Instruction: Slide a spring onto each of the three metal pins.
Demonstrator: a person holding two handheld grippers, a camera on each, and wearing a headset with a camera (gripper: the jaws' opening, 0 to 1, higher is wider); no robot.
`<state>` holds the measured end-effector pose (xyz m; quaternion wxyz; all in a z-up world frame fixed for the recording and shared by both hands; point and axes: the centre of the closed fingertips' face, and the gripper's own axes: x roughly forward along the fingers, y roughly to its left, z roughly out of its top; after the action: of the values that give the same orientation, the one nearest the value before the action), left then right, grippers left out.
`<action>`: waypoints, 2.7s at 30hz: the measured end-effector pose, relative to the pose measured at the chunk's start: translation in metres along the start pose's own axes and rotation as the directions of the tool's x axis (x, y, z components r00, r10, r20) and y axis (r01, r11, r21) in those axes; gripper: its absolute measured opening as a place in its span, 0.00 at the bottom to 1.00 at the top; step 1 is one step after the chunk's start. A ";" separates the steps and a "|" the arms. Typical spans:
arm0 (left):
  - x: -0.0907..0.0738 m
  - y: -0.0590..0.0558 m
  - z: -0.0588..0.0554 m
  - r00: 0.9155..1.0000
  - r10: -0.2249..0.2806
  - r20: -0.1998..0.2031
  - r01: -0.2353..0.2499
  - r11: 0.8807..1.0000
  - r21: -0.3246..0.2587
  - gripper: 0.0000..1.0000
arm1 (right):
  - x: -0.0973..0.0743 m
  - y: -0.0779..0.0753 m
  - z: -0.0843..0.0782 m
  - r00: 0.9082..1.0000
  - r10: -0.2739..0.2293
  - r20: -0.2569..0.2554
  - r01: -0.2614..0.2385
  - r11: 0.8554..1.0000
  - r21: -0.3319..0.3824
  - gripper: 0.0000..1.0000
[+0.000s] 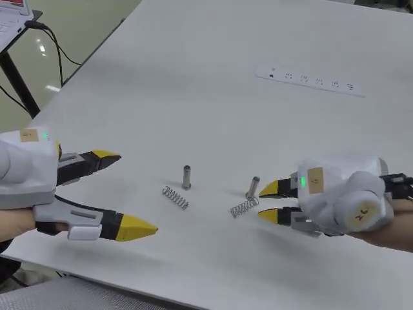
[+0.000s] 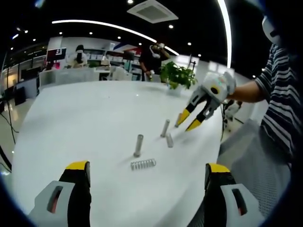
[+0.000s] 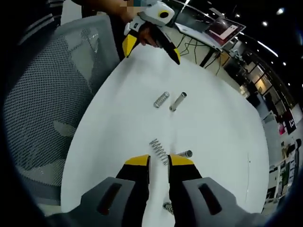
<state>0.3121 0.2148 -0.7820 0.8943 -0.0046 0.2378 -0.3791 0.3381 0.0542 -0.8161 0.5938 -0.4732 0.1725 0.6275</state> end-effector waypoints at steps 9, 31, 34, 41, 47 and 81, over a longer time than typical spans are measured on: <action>0.000 -0.003 -0.004 1.000 -0.002 -0.007 0.002 1.000 -0.001 0.98 | 0.019 -0.002 -0.002 0.999 0.010 -0.038 -0.016 0.990 -0.138 0.13; -0.003 0.001 -0.008 1.000 0.007 0.000 -0.007 1.000 -0.015 0.98 | 0.045 -0.003 -0.020 0.991 0.080 -0.104 -0.097 0.981 -0.168 0.08; -0.002 0.002 -0.009 1.000 0.005 -0.005 -0.005 1.000 -0.016 0.98 | 0.045 -0.001 -0.019 0.990 0.097 -0.098 -0.112 0.981 -0.161 0.08; 0.001 0.000 -0.010 1.000 -0.004 -0.012 0.004 1.000 -0.014 0.97 | 0.047 -0.001 -0.019 0.988 0.113 -0.109 -0.125 0.986 -0.106 0.08; 0.001 0.000 -0.009 1.000 -0.008 -0.008 0.007 1.000 -0.013 0.97 | 0.047 0.001 -0.018 0.986 0.120 -0.112 -0.129 0.988 -0.083 0.08; 0.001 -0.024 -0.004 0.996 -0.090 -0.029 0.091 0.995 0.032 0.91 | 0.015 0.004 -0.004 0.995 0.080 -0.054 -0.077 0.996 0.051 0.07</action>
<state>0.2949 0.1982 -0.7815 0.8728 0.0048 0.2431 -0.4233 0.3383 0.0592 -0.8318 0.5751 -0.4687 0.2229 0.6323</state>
